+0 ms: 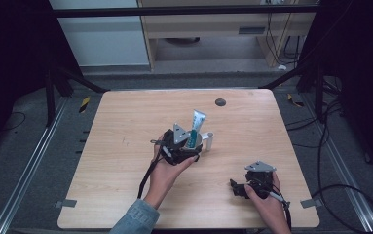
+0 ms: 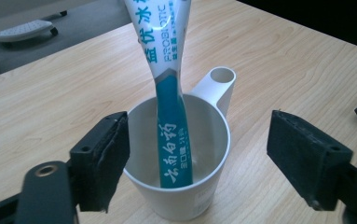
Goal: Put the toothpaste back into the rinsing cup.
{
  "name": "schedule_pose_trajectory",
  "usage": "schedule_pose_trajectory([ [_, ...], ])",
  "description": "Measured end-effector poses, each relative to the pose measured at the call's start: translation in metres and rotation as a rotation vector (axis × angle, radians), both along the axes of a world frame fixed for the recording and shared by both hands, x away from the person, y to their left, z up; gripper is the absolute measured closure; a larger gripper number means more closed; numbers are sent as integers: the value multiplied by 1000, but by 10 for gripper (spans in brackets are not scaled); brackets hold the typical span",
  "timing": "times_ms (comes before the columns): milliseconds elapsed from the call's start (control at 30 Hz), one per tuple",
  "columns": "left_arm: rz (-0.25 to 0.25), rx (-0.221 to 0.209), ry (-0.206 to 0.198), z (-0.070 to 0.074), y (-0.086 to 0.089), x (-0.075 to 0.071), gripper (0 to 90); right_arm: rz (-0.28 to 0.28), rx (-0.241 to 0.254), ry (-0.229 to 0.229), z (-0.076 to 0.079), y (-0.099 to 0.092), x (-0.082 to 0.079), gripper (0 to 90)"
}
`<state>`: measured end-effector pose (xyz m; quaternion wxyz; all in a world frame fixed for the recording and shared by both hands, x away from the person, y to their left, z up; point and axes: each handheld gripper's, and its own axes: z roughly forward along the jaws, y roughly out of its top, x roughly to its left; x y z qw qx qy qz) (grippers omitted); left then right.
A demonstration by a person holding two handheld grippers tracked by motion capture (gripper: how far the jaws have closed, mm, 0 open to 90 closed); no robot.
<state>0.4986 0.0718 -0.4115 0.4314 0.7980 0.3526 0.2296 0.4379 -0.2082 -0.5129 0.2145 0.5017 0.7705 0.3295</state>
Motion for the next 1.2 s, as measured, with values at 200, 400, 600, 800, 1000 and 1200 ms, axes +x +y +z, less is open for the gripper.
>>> schedule_pose_trajectory([
  [200, 0, -14, 6, 0, 6, -4, 156, 0, 1, -1, 0, 0, 0, 7],
  [400, -6, -11, 16, 0, 15, -6, 133, 0, 0, 0, 0, 0, 0, 7],
  [600, -20, 9, 35, -5, 24, -8, 93, 0, 1, -1, 0, 0, 0, 7],
  [800, -35, 24, 56, -8, 32, -11, 50, 1, -1, -2, 0, 0, 0, 7],
  [1000, -31, 36, 60, -14, 48, -15, 42, 0, -2, -2, 0, 0, 0, 7],
  [1200, -4, 51, 88, -27, 70, -14, 43, -1, 2, 0, 0, 0, 0, 7],
])
